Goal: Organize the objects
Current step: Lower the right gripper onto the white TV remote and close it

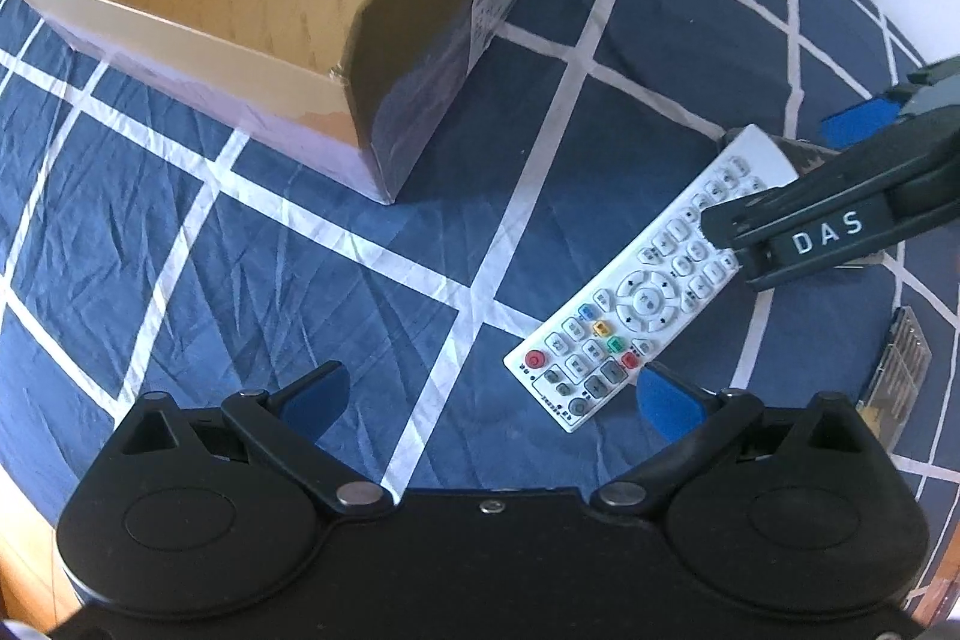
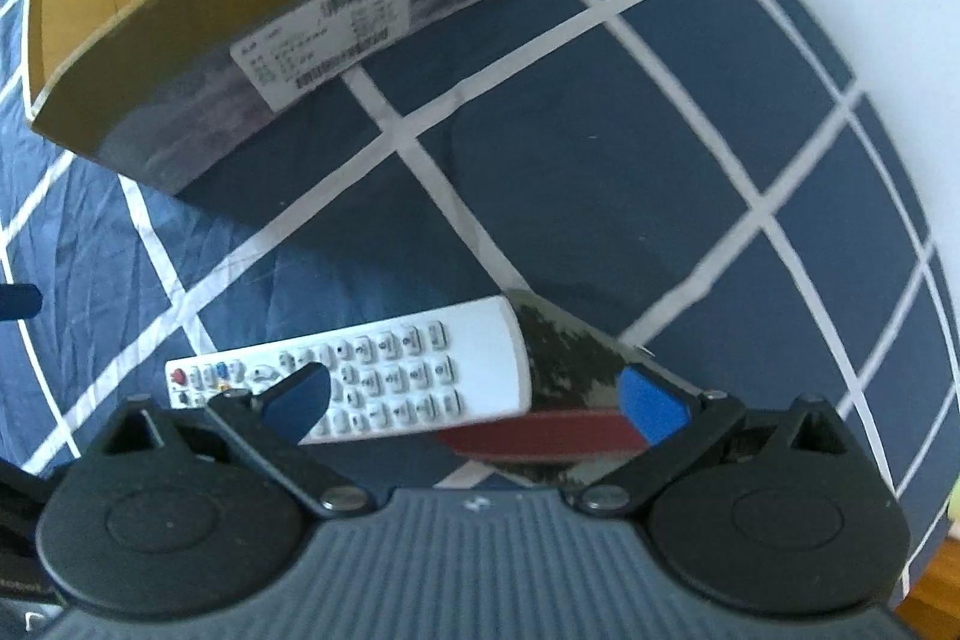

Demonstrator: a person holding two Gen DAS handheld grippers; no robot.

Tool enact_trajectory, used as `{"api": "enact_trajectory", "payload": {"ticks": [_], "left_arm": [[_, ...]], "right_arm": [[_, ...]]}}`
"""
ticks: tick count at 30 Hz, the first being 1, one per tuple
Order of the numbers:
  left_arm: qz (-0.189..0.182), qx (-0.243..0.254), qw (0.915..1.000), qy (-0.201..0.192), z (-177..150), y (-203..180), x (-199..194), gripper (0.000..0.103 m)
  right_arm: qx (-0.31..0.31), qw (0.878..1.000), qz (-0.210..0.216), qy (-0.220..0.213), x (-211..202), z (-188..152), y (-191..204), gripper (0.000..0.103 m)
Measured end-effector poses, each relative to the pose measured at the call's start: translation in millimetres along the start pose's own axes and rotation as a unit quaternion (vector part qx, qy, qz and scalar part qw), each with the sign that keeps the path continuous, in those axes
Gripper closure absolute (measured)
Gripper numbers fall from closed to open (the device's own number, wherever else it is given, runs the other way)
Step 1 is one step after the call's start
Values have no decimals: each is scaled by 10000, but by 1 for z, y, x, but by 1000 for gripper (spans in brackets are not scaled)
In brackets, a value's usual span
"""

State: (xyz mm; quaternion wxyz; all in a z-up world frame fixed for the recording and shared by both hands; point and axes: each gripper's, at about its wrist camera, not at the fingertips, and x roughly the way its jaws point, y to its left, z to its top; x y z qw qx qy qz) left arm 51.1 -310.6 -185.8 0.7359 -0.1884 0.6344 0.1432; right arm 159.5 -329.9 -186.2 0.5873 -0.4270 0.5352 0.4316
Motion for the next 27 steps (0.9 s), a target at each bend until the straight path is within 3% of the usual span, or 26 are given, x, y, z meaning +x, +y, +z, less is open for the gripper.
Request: {"api": "enact_trajectory", "payload": {"ticks": [8,11,13,18,27], "left_arm": [[35,-26,9999,165,-2,0,11,0],[11,-30,9998,187,-3,2,12,0],[-13,-39,9998,188,-3,4,12,0],[-78,-17,9997,210,-8,10,12,0],[-187,137,9992,336,-20,22,17,0]], "right_arm": [[-345,9988,286,176,14,10,3,5],[-279,9983,462,212,14,10,1,12],[-279,9976,602,217,10,9,0,22],[-130,9981,561,197,7,1,1,23],[766,9969,180,-76,-3,-21,5,22]]}}
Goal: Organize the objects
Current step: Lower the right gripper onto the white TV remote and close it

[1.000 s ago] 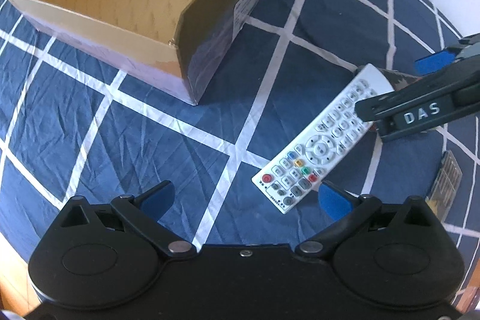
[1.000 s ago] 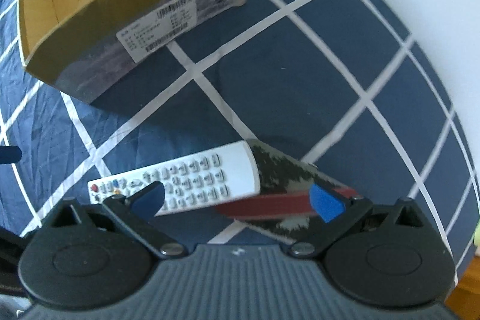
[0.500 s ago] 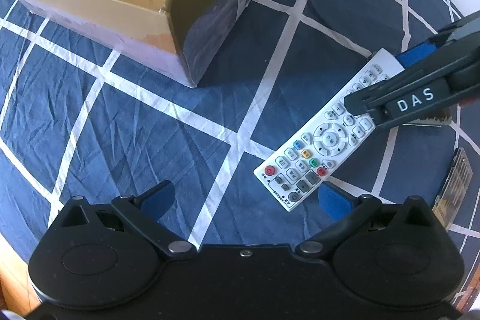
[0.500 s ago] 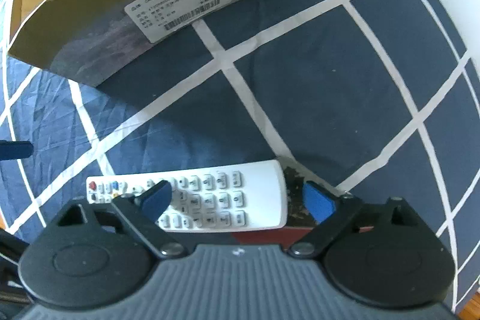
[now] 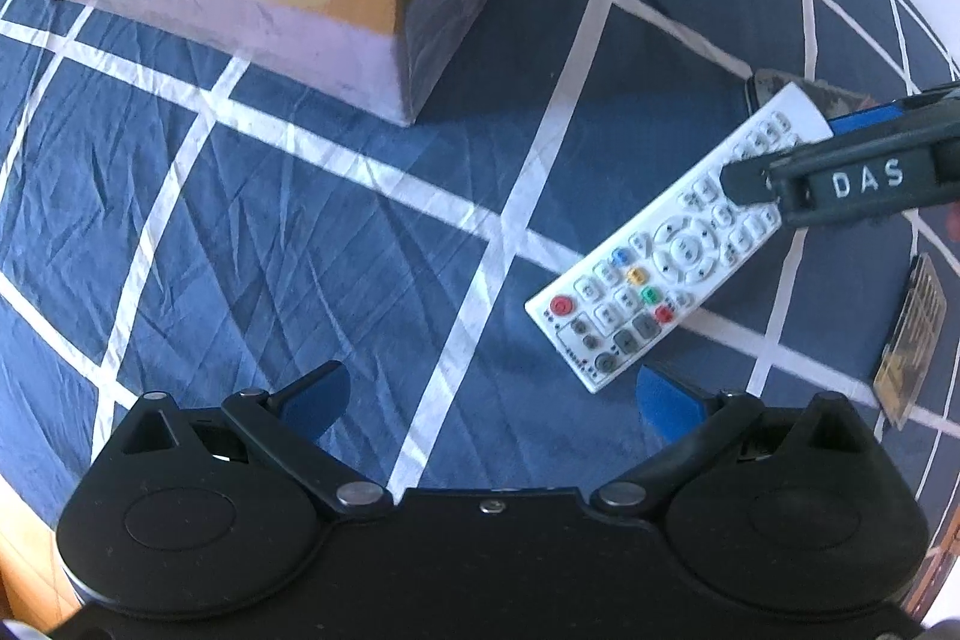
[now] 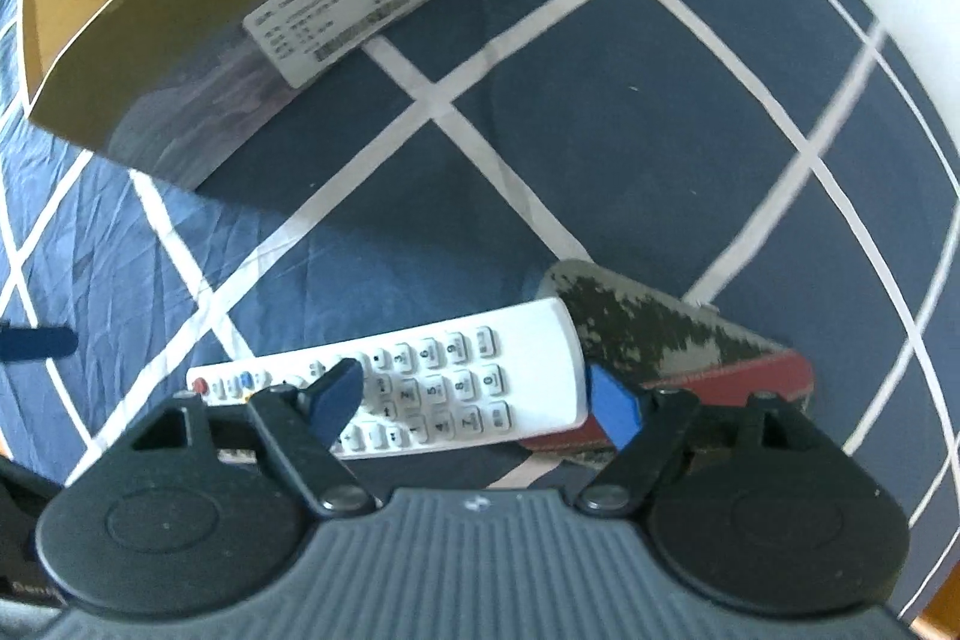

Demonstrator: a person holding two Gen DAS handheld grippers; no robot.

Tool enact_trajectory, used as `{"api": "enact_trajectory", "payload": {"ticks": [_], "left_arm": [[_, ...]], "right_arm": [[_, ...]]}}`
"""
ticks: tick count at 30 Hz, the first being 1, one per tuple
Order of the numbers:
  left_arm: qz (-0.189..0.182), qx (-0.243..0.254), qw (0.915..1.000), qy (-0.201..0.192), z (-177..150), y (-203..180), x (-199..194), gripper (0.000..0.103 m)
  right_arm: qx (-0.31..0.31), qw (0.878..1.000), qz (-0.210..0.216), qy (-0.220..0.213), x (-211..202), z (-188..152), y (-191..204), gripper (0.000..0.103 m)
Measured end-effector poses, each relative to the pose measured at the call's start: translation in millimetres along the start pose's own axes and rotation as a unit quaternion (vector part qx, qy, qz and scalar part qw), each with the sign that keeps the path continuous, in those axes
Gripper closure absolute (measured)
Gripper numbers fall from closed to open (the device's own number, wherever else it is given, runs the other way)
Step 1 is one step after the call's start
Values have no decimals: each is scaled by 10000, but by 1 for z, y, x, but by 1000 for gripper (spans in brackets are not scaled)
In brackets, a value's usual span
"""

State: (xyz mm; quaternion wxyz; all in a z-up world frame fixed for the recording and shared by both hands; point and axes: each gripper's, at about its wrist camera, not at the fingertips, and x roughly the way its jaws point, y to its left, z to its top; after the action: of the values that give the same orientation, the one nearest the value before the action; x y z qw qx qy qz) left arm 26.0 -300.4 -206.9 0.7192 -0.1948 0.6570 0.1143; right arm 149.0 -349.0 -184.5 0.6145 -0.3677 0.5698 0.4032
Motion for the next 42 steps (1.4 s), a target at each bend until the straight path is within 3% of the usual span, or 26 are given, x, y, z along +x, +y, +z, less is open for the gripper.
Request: {"api": "enact_trajectory", "payload": {"ticks": [6,14,18,26,32,42], "left_arm": [[-29,160,9998,77,-5,10,2,0],[-55,277,9995,162,-4,23,4,0],[-69,303,9993,225,-6,29,6,0],[-85,295,9993,222,-9,40,4,0],[-87,224,9995,212,-9,44,5,0],[-121,162,9995,236,-8,45,6,0]], "right_arm": [[386,9991,-69,-177,2,-13,15,25],[704,9975,-6,-8,11,-25,35,35],[1019,9939,421,-11,10,-27,37,34],[907,9957,190,-19,10,-18,28,34],[433,9990,63,82,18,-10,31,32],[170,9987,367,315,27,-1,25,30]]}}
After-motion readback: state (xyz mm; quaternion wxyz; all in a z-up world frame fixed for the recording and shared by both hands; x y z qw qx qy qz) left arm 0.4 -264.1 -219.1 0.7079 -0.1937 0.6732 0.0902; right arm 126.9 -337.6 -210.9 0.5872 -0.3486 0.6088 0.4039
